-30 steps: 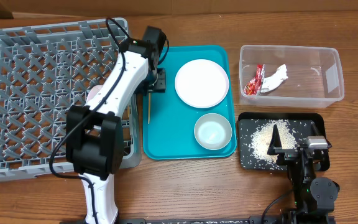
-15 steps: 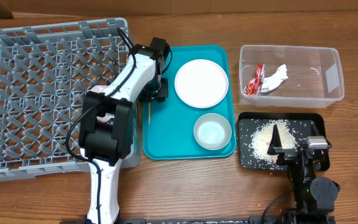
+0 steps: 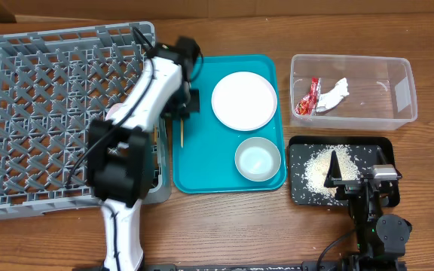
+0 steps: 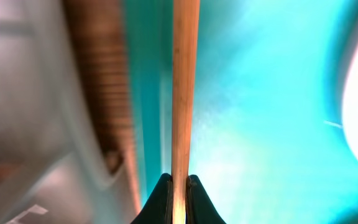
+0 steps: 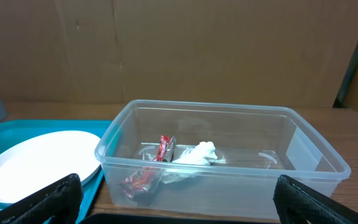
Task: Sort waste into correct bins and load items into the dishwasher
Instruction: 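Lift the chopsticks and place them into the dish rack, then reach the left gripper to the small white bowl and grasp its rim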
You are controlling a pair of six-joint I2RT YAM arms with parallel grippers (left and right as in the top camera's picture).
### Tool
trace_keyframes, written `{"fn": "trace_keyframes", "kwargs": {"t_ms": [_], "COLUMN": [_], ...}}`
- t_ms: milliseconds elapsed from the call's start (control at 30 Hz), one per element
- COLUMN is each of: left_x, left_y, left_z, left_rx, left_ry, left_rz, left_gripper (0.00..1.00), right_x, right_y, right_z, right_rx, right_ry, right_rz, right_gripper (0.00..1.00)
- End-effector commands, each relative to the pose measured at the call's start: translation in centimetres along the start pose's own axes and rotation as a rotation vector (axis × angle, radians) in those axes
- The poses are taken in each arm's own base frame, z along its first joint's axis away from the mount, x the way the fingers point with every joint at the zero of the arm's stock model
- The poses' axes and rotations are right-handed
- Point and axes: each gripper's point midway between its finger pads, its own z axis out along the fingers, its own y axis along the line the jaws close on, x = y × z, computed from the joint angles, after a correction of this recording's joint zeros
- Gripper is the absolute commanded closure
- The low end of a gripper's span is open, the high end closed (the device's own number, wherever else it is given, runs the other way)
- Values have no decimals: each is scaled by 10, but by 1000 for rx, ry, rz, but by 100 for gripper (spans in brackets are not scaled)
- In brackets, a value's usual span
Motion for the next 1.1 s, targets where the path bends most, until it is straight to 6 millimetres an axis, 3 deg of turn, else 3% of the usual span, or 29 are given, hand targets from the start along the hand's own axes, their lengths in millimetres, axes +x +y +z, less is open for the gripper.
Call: {"fn": "trace_keyframes", "kwargs": {"t_ms": [0, 100, 200, 333, 433, 533, 700, 867, 967, 1067], "left_x": [-10, -2, 2, 4, 11, 11, 1, 9, 12, 13], "left_y": [18, 41, 55, 61, 77, 84, 70, 68, 62, 43], "left_z": [-107, -142, -147, -124, -86, -76, -76, -73, -77, -99], "left_rx": [77, 52, -6, -55, -150, -165, -96, -83, -45, 54], "left_ry": [-249, -324, -337, -288, -209, -198, -221, -184, -177, -198], "left_rz": [-19, -53, -69, -69, -122, -155, -30, -10, -7, 9], "left_gripper": [96, 96, 96, 96, 96, 96, 80, 70, 72, 71], "right_x": [2, 2, 2, 2, 2, 2, 2, 2, 2, 2], "right_y": [-3, -3, -3, -3, -3, -3, -3, -3, -3, -3], "right_z": [0, 0, 0, 0, 0, 0, 0, 0, 0, 0], "right_rx": [13, 13, 13, 13, 13, 13, 13, 13, 13, 13], "right_ry": [-5, -5, -5, -5, -5, -5, -5, -5, -5, -5], "right_rz": [-4, -4, -5, -4, -4, -4, -4, -4, -5, -4], "right_gripper": [0, 0, 0, 0, 0, 0, 0, 0, 0, 0]}}
